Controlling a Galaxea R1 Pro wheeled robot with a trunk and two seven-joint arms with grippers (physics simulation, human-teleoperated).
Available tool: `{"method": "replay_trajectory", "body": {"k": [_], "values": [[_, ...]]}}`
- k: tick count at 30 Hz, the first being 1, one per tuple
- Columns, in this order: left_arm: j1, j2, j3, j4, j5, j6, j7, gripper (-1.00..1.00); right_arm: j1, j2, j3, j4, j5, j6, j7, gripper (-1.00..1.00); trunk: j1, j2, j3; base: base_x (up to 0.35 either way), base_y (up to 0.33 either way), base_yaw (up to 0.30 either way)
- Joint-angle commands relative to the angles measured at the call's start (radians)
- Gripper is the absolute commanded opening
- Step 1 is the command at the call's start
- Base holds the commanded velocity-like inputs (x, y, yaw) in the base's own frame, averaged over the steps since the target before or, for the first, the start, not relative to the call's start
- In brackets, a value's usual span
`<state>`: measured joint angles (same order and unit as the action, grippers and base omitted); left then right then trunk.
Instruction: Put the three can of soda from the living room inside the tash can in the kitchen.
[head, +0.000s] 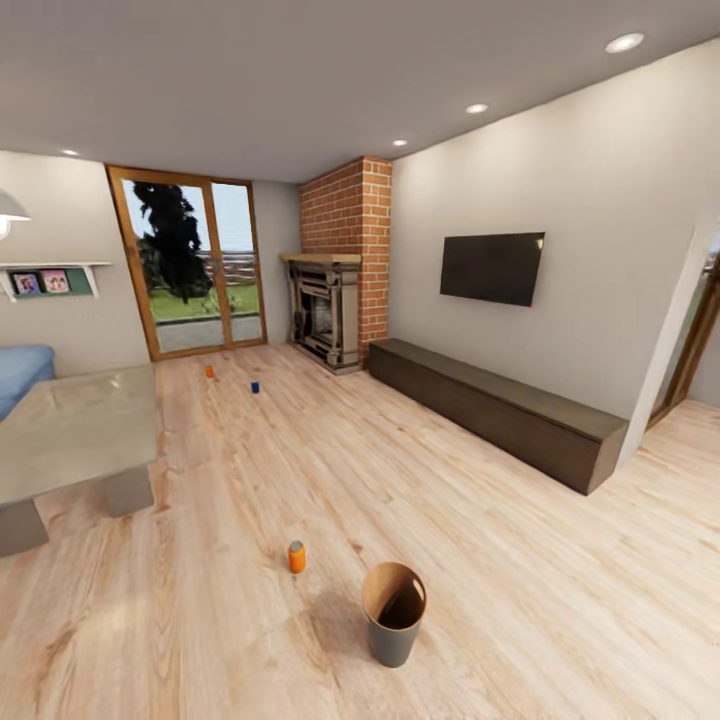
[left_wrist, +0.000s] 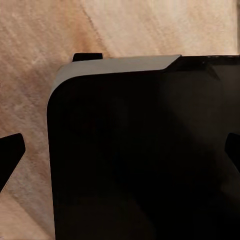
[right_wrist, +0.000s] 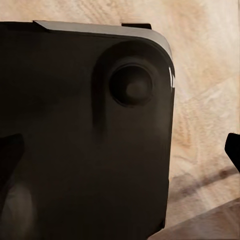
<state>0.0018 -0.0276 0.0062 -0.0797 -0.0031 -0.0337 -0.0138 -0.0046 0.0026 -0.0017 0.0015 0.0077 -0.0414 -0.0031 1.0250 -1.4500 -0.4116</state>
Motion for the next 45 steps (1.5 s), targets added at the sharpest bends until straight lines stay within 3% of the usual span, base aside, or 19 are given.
{"method": "replay_trajectory", "body": {"k": [1,10,31,45], "values": [[0.0,0.0,0.0,0.0,0.0,0.0,0.0,1.0,0.0,0.0,0.0,0.0,0.0,0.0,0.0,1.0,0.0,0.0,0.001,0.0,0.0,-0.269],[0.0,0.001,0.0,0.0,0.001,0.0,0.0,1.0,0.0,0.0,-0.001,0.0,-0.001,0.0,-0.001,1.0,0.0,0.0,0.002,0.007,0.001,-0.109],[0.0,0.002,0.0,-0.002,0.006,0.0,0.0,1.0,0.0,0.0,-0.002,0.0,-0.003,0.002,-0.001,1.0,0.0,0.0,0.002,0.228,0.123,-0.009],[0.0,0.002,0.0,-0.003,0.006,0.0,0.0,1.0,0.0,0.0,-0.007,0.0,-0.013,0.004,-0.002,1.0,0.0,0.0,0.007,0.008,0.0,-0.19]]}}
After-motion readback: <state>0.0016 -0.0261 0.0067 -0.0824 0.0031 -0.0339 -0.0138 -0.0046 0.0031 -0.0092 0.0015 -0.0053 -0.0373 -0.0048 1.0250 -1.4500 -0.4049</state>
